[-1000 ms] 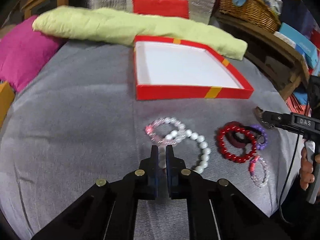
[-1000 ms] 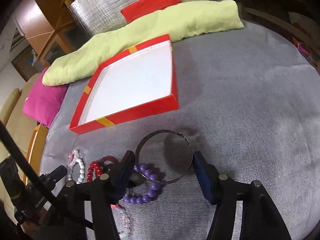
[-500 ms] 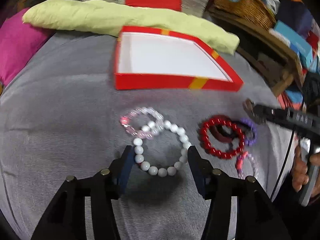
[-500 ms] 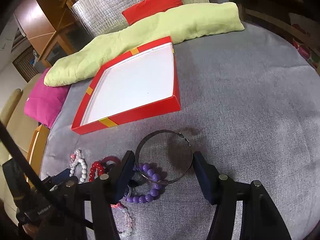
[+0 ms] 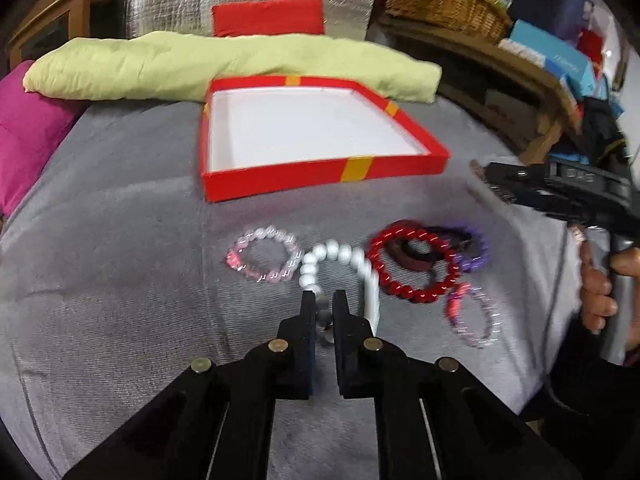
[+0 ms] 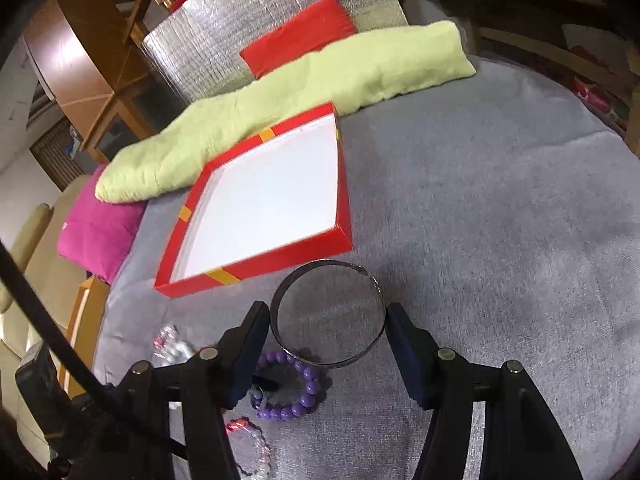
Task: Organize jewelry
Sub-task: 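Carry both bracelets into the red box and open both tools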
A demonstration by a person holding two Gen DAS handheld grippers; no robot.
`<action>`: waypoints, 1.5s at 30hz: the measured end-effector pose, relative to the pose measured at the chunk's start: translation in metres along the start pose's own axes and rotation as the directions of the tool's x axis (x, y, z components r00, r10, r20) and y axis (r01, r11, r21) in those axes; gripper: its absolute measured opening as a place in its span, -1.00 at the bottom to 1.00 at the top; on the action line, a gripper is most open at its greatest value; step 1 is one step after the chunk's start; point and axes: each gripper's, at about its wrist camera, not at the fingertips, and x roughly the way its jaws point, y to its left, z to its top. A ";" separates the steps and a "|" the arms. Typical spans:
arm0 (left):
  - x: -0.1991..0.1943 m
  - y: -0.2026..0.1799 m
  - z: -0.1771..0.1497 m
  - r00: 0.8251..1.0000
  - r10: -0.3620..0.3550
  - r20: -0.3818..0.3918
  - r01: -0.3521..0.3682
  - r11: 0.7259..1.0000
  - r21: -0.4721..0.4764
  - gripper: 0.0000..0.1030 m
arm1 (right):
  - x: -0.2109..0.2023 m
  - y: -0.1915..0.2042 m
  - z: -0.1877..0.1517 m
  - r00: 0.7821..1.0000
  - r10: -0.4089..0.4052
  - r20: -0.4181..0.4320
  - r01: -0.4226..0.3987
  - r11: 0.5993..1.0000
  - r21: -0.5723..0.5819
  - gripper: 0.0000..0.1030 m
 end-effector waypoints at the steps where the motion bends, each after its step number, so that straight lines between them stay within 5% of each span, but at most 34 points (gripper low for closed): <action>1: -0.003 -0.001 0.000 1.000 -0.010 0.006 0.010 1.000 0.005 -0.84 | -0.001 0.001 0.001 1.000 0.004 0.008 -0.004 1.000 0.000 0.22; 14: -0.007 0.008 0.001 1.000 0.012 0.022 -0.011 1.000 -0.026 -0.84 | -0.006 0.005 -0.001 1.000 0.017 0.023 -0.017 1.000 -0.005 0.22; 27: -0.040 0.013 0.020 0.983 -0.024 0.181 0.037 0.997 -0.068 -0.84 | -0.015 0.021 0.003 0.998 0.029 0.051 -0.027 0.999 -0.038 0.22; 40: -0.026 0.013 0.127 0.952 0.009 0.307 0.003 0.999 -0.038 -0.84 | 0.042 0.085 0.052 0.999 0.038 0.031 -0.030 0.977 -0.210 0.23; 45: 0.024 0.033 0.133 0.965 0.011 0.261 0.018 0.994 -0.109 -0.84 | 0.084 0.086 0.067 1.000 0.013 -0.016 -0.016 0.978 -0.209 0.23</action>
